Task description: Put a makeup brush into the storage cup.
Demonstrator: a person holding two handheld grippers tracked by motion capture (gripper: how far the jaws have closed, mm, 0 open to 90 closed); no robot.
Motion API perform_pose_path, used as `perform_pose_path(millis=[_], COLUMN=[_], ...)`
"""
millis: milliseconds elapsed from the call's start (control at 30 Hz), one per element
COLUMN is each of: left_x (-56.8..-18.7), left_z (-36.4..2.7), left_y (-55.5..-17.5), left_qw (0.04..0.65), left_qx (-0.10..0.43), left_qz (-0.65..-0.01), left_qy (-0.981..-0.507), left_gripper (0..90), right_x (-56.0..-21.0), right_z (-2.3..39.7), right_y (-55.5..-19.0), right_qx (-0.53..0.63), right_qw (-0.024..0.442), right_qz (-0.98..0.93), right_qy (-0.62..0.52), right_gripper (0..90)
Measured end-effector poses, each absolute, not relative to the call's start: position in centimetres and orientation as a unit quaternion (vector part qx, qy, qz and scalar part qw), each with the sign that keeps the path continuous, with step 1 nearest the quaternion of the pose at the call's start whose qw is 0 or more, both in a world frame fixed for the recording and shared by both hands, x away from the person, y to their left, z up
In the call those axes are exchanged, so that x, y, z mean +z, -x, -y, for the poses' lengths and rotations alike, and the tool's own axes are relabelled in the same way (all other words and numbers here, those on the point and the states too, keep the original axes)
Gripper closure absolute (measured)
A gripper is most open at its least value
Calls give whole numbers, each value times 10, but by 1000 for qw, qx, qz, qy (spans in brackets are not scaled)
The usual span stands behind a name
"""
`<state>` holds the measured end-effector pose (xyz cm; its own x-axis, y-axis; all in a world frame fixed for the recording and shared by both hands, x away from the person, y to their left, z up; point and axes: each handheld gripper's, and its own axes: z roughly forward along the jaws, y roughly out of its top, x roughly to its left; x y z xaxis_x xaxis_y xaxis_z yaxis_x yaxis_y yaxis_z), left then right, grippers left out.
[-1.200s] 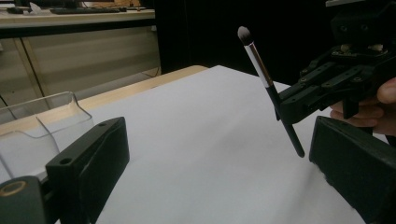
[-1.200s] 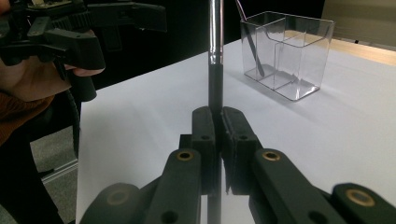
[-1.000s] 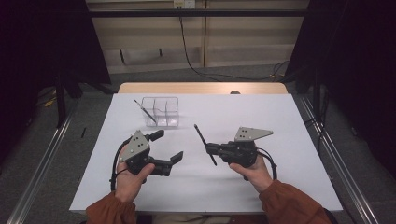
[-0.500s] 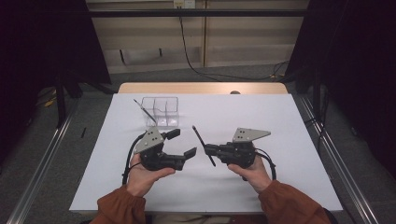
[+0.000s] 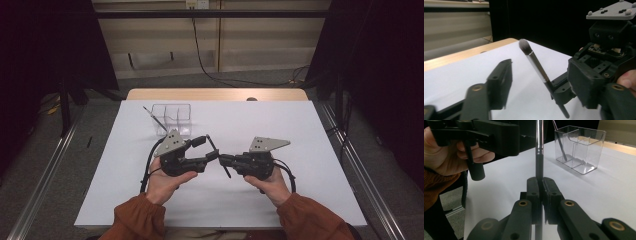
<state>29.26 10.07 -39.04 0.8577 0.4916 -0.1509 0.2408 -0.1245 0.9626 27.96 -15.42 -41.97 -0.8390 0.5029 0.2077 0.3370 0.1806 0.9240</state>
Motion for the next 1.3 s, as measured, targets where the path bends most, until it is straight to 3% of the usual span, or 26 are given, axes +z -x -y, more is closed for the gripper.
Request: perform_pose_path(millis=[200, 533, 1300], left_x=[-393, -395, -395], left_z=[-98, -95, -90], left_y=[-295, -297, -296], left_qw=[611, 611, 612], left_qx=[101, 83, 43], left_qz=[-254, -259, -246], left_qy=[-743, -743, -750], left_gripper=[564, 734, 840], right_x=[-420, -420, -426], right_z=[154, 154, 148], right_y=[-280, -279, -279], right_qx=[578, 577, 571], right_qw=[71, 69, 63], right_qz=[-765, -766, -774], right_qy=[-275, -273, -268], right_gripper=[845, 845, 843])
